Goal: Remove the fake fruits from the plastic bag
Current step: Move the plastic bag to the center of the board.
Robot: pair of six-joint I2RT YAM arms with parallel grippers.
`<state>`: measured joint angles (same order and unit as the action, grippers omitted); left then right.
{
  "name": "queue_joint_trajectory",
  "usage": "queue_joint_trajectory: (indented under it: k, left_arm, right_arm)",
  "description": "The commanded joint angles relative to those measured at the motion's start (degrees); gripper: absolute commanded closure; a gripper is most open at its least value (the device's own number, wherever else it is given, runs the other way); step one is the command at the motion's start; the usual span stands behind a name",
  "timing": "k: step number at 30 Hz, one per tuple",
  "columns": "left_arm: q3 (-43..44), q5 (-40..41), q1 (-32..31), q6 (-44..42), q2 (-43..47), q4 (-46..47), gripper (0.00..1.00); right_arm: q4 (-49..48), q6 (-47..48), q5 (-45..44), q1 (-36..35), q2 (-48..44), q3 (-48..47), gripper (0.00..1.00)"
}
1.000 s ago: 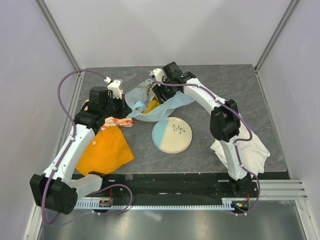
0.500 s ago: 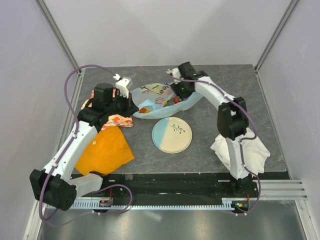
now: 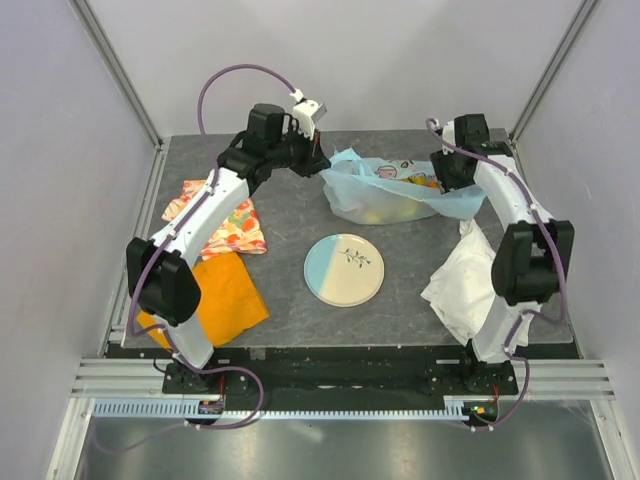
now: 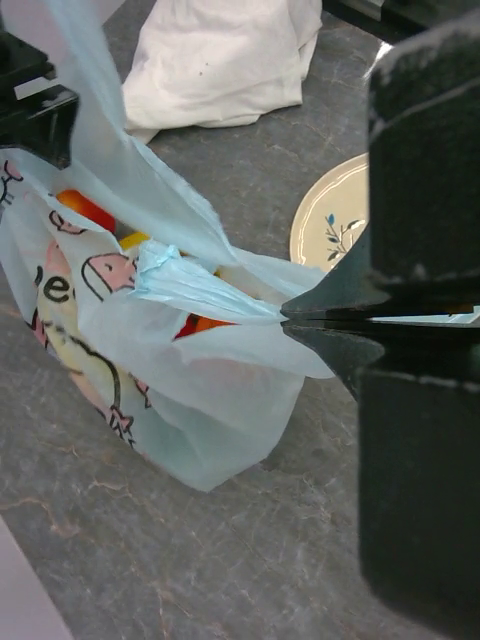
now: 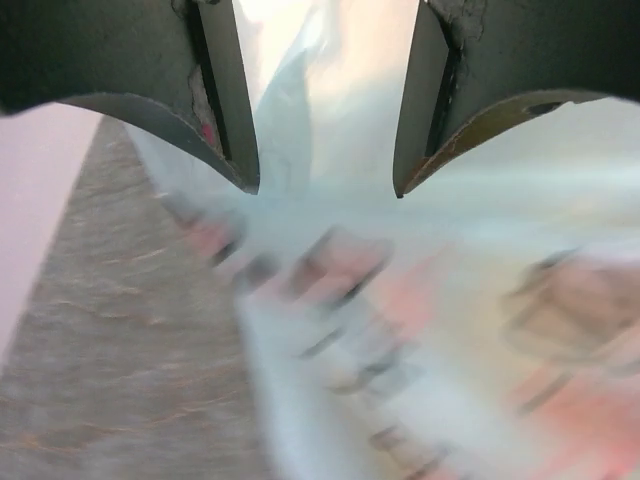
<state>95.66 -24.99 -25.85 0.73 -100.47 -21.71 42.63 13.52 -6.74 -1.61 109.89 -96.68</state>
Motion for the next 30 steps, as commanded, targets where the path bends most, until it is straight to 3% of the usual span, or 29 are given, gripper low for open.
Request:
queue_joint_trajectory:
  k: [1,4,7,12,18,26,27,30]
  left_arm:
    - [-1.9,-5.5,-1.2,-3.7,5.3,-3.3,0.98]
    - [-10.6,-7.8,-2.3,-1.9,10.6,-3.8,0.98]
    - [-16.9,-6.3,-3.4,-1.3,13.7,-2.7,0.98]
    - [-17.6,-4.9,-3.6,-1.3,14.3,-2.4,0.98]
    - [-18.8,-4.4,-3.5,-2.0,16.5,-8.2,0.98]
    - [-21.3,-3.8,-3.5,-1.3,16.9,-8.1,0.98]
    - [-21.0,-3.7,-3.5,-1.4,16.5,-8.1,0.99]
    - [-20.4,-3.0,-3.5,-2.0,15.8,-8.2,0.98]
  right_arm:
    - [-1.3,2.8,11.5,-6.9,-15.7,14.7,0.36]
    - [-5.9,4.8,12.0,-12.4,-24.2,25.8,0.34]
    - [-7.1,3.1,12.8,-14.8,-26.1,28.3,0.35]
    - [-7.6,2.7,12.4,-14.8,-22.6,22.3,0.42]
    - [-7.3,4.9,15.0,-14.9,-20.2,14.4,0.51]
    - [-8.6,4.2,15.4,-14.6,-20.0,14.9,0.60]
    - [-8.5,4.1,16.6,-14.2,-20.0,14.2,0.60]
    - [-7.9,4.6,31.1,-10.5,-21.6,12.4,0.60]
